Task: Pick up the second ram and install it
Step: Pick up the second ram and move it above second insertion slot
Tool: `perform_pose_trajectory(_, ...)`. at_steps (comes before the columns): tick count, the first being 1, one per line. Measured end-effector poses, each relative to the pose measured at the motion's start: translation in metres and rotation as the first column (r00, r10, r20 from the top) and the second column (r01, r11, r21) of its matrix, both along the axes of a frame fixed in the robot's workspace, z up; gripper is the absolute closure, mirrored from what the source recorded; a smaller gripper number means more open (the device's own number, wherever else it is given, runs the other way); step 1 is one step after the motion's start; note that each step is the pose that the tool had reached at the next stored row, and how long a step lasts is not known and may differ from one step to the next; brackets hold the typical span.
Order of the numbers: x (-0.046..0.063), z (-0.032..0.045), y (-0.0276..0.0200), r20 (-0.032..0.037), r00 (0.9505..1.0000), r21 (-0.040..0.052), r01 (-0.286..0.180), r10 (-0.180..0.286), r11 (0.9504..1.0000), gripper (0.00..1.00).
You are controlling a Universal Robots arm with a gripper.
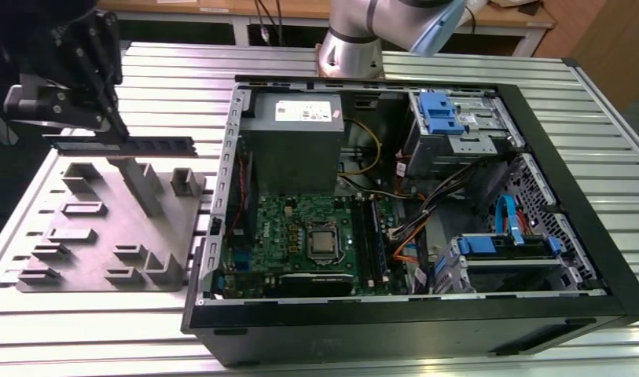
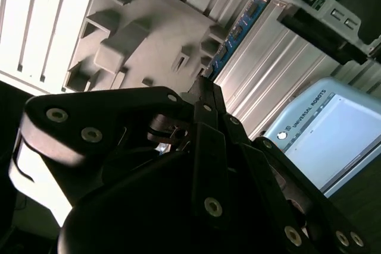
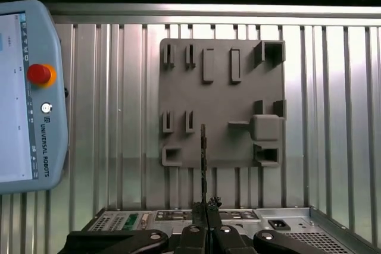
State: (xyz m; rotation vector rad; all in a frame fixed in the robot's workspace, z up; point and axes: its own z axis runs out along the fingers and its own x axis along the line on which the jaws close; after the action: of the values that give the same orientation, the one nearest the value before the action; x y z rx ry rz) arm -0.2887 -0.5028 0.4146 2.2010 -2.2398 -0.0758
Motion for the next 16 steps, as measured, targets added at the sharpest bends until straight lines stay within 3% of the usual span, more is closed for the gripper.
perform_pose_trajectory(3, 0.017, 0.0000, 0.0000, 0.0000, 1.0000, 0.0009, 0.000, 0.000, 1.0000, 0.92)
perform_pose_trajectory(16, 0.058, 0.0000, -0.0001, -0.0001, 1.0000, 0.0015, 0.000, 0.000, 1.0000, 0.92)
